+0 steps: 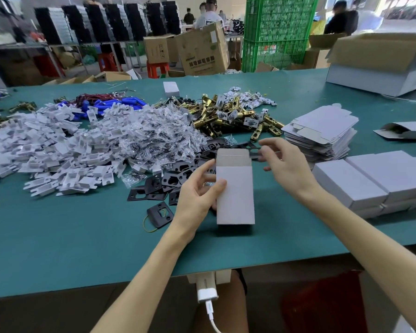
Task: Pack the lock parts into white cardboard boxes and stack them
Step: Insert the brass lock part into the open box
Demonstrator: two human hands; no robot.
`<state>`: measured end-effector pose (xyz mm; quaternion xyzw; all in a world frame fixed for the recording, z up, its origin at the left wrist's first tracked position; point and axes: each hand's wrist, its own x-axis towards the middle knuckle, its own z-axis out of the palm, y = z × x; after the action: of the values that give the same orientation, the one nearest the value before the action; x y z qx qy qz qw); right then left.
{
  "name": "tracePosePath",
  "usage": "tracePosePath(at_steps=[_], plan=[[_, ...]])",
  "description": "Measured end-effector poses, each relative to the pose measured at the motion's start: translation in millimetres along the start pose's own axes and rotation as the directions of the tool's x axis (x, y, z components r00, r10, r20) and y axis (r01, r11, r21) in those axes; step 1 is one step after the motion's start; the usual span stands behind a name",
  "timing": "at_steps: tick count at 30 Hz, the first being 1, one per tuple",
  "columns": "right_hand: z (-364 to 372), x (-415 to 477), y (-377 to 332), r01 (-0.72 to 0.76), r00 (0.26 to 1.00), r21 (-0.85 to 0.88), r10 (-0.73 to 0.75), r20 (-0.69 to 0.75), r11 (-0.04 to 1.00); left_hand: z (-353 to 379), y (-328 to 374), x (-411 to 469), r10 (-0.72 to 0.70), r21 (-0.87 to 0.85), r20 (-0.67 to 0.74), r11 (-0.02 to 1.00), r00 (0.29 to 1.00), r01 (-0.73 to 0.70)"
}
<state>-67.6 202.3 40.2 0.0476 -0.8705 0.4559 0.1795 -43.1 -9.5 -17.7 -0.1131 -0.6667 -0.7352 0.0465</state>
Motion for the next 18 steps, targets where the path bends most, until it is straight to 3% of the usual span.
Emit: tracePosePath(at_steps=[4,10,18], plan=[[18.1,12.4,18.0,-0.014,0.991,-0.288,0.052,0.125,0.957,-3.8,-2.1,2.8,-0.057,-0.094,-0.202,0.995,0.978,0.038],[52.5,30.5,22.8,0.046,0.956,-0.431,0.085,0.281,0.901,-4.7,-4.5,5.2,-0.079,-0.116,-0.239,0.992,0.968,0.052],[68.9,35.2,18.3,-0.002,0.978,-0.497,0.106,0.181,0.868,-5.2,-7.3,5.4,-0.063,-0.109,-0.217,0.993,0.974,0.040]])
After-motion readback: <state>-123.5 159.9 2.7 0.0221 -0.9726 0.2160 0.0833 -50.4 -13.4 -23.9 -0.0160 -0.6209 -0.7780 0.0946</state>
